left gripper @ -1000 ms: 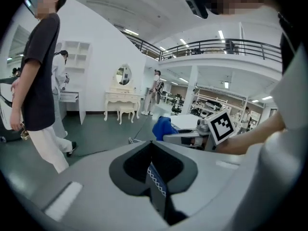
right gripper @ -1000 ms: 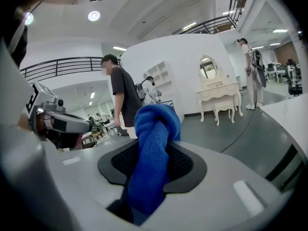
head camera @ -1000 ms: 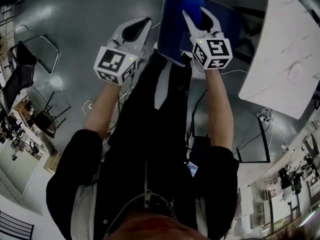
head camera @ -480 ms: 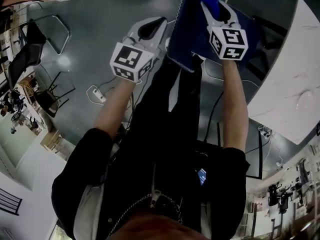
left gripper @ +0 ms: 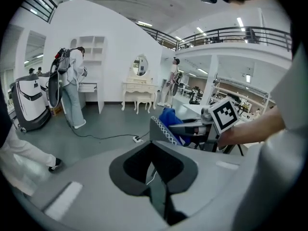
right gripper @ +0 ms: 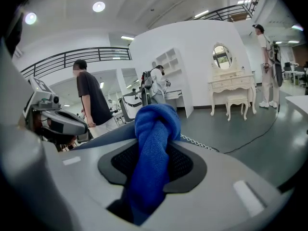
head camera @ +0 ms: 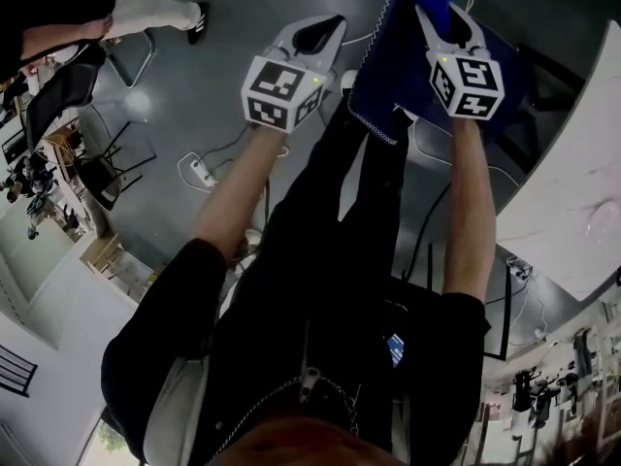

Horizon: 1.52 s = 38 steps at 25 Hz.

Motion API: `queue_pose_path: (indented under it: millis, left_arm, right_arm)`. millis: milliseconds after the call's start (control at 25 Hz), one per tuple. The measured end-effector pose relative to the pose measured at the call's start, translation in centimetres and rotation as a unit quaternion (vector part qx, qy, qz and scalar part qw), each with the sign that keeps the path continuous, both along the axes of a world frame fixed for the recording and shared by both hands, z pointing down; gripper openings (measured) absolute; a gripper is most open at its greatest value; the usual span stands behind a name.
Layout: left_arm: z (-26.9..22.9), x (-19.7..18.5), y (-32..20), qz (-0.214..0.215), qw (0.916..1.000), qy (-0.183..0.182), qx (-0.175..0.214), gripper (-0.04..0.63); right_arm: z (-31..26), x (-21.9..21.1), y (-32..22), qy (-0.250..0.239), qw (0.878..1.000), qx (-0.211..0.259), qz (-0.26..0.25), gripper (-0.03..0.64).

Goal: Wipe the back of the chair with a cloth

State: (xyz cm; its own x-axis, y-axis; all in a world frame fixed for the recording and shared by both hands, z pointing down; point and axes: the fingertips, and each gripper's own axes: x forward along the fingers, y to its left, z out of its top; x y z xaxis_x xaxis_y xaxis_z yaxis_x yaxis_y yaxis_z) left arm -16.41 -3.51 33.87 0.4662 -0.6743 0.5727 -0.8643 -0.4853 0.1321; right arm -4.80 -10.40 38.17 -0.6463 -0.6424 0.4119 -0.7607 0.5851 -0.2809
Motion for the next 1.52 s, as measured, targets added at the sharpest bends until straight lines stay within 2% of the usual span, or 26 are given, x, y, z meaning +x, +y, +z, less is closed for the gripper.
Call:
queue_pose_path:
  millis: [640, 1320, 1520]
  left_arm:
    - [2.5, -0.8, 1.0, 0.017, 0.9996, -0.011, -0.02, 0.009]
    - [5.1, -0.5, 1.7, 0.012, 0.9988, -0.033, -0.036, 0.009]
    - [5.2, -0.7, 1.5, 0.007, 0.9988, -0.037, -0.03, 0.009]
  right_arm:
    - [0.2, -1.8, 5.1, -0.049, 0.996, -0.046, -0.052, 0.15]
    - [1.0, -3.4, 15.9, -0.089, 0.991, -0.077, -0.068, 0.15]
    - [1.3, -3.9, 19.3, -0.087, 0.987, -0.091, -0.1, 0.151]
